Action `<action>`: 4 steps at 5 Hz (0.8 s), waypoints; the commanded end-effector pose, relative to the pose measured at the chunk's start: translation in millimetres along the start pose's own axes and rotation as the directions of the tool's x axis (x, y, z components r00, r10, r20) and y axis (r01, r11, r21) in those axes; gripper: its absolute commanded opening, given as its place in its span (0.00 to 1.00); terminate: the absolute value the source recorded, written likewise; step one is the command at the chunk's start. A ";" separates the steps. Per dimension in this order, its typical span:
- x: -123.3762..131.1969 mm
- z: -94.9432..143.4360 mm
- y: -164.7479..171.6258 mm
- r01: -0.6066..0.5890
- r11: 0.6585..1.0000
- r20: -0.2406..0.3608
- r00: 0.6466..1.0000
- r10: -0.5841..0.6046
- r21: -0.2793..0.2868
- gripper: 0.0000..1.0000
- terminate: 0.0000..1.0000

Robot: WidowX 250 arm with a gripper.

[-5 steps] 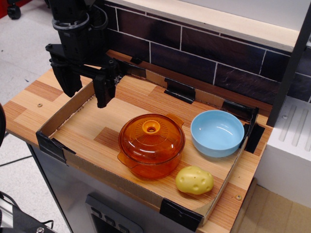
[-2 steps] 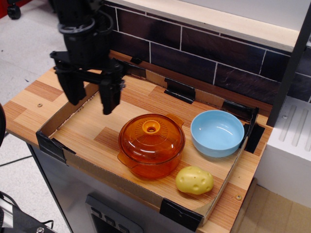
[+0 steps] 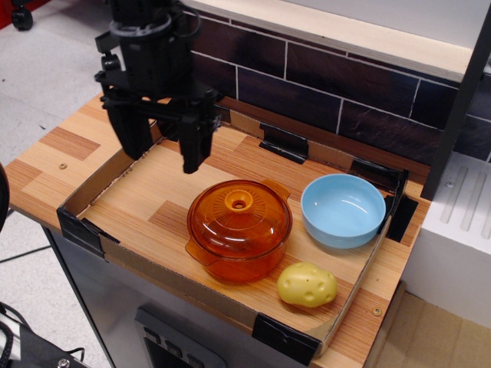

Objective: Take lid off pot

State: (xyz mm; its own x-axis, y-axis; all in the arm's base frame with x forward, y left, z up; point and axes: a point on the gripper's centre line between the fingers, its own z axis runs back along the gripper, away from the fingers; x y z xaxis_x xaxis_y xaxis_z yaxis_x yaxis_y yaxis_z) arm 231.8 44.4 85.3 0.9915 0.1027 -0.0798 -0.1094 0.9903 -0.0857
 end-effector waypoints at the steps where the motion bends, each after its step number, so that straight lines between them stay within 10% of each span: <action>1: -5.3 19.0 -35.0 0.002 1.000 0.061 0.998 -0.001 -0.025 1.00 0.00; 4: -4.0 -6.5 -53.3 -0.019 1.000 0.080 0.997 0.017 0.020 1.00 0.00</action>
State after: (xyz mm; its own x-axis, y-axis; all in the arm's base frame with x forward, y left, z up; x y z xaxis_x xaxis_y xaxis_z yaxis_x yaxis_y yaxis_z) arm 229.6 -9.5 77.1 0.9922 0.1215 -0.0262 -0.1229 0.9906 -0.0596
